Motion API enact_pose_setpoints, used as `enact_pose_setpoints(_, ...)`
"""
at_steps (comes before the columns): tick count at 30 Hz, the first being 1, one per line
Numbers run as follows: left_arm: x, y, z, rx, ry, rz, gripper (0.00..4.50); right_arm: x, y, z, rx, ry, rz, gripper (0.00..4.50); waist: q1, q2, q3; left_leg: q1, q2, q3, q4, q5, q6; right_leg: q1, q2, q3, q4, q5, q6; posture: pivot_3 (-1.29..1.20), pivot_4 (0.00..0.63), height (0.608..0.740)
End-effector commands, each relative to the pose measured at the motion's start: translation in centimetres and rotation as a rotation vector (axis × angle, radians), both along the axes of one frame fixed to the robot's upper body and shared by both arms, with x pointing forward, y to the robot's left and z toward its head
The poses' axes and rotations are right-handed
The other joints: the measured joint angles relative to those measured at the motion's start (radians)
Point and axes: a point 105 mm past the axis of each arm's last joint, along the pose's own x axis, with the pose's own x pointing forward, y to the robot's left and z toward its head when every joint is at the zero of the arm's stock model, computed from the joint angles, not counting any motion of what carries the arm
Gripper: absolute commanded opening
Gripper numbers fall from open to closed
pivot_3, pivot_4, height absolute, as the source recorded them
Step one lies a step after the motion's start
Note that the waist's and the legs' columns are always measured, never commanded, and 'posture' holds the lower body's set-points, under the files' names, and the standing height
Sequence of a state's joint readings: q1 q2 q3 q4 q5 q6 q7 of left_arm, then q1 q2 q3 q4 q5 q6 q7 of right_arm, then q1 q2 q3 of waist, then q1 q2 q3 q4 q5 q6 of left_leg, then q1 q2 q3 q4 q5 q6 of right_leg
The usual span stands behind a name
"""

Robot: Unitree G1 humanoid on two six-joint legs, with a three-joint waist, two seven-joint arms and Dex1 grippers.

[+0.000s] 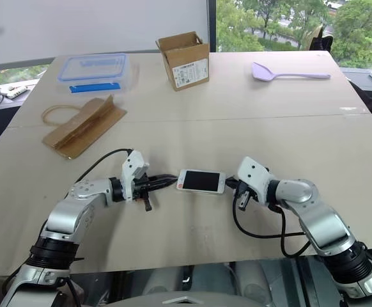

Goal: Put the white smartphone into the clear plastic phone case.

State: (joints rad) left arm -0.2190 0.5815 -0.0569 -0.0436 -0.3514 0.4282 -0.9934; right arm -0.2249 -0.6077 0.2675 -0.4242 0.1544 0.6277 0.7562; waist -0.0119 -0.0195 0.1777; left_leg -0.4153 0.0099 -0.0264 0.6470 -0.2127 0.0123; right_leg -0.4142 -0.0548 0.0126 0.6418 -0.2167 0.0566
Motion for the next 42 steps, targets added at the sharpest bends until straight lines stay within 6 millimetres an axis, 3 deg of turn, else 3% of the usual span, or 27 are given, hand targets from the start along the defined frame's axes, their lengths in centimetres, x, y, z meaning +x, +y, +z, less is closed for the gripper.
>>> enact_pose_setpoints(1,-0.1,-1.1,0.2,-0.016,-0.014,-0.035,0.15,-0.3,1.8,0.9,0.022,-0.042,0.081,0.0,0.0,0.0,0.0,0.0,0.0,0.0,0.0,0.0,0.0,0.0,0.0,0.0,0.0,0.0,0.0,0.0,0.15,0.74)
enact_pose_setpoints(8,-0.1,-0.9,0.7,-0.015,-0.019,-0.033,0.15,-0.3,2.9,0.2,0.02,-0.034,0.115,0.0,-0.003,0.0,0.0,0.001,0.0,0.0,0.0,0.0,0.0,0.0,0.001,0.0,0.001,0.0,0.0,0.0,0.15,0.74)
enact_pose_setpoints(13,-0.1,-0.1,2.5,-0.079,-0.042,-0.031,0.15,0.3,1.2,0.6,0.032,-0.04,0.041,0.0,-0.004,0.0,0.0,0.001,0.001,0.0,0.0,0.0,0.0,0.0,0.001,0.0,0.001,0.0,0.0,0.0,0.15,0.74)
enact_pose_setpoints(17,-1.2,-1.6,3.6,-0.159,-0.025,-0.123,0.15,0.2,-0.7,1.4,0.044,-0.042,-0.007,0.0,0.002,0.0,0.0,0.0,0.0,0.0,0.0,0.0,0.0,0.0,0.0,0.0,0.001,0.0,0.0,0.0,0.15,0.74)
enact_pose_setpoints(26,0.2,-3.8,0.7,-0.049,-0.036,-0.1,0.15,-0.4,1.2,2.6,0.147,-0.028,0.048,0.0,-0.001,0.0,0.0,0.0,0.0,-0.001,0.0,0.0,0.0,0.0,0.001,0.0,0.0,0.0,0.0,0.0,0.15,0.74)
enact_pose_setpoints(32,0.2,-3.7,0.4,-0.025,-0.027,-0.101,0.15,-0.5,2.8,0.6,0.094,0.05,0.095,0.0,-0.001,0.0,0.0,0.001,0.0,0.0,0.0,0.0,0.0,0.0,0.001,0.0,0.001,0.0,0.0,0.0,0.15,0.74)
enact_pose_setpoints(38,0.1,-3.6,0.8,-0.026,-0.033,-0.086,0.15,-0.6,2.0,-3.3,-0.059,0.179,0.092,0.0,0.0,-0.001,-0.002,0.001,-0.001,0.0,0.001,0.0,0.0,0.001,0.0,0.0,0.001,0.0,0.0,0.0,0.15,0.74)
enact_pose_setpoints(42,-0.1,-3.6,0.8,-0.03,-0.033,-0.075,0.15,-0.8,1.3,-4.8,-0.095,0.283,0.046,0.0,0.0,-0.002,-0.006,0.002,0.0,-0.001,0.001,0.0,0.0,0.001,0.001,0.0,0.001,0.0,0.0,0.0,0.15,0.74)
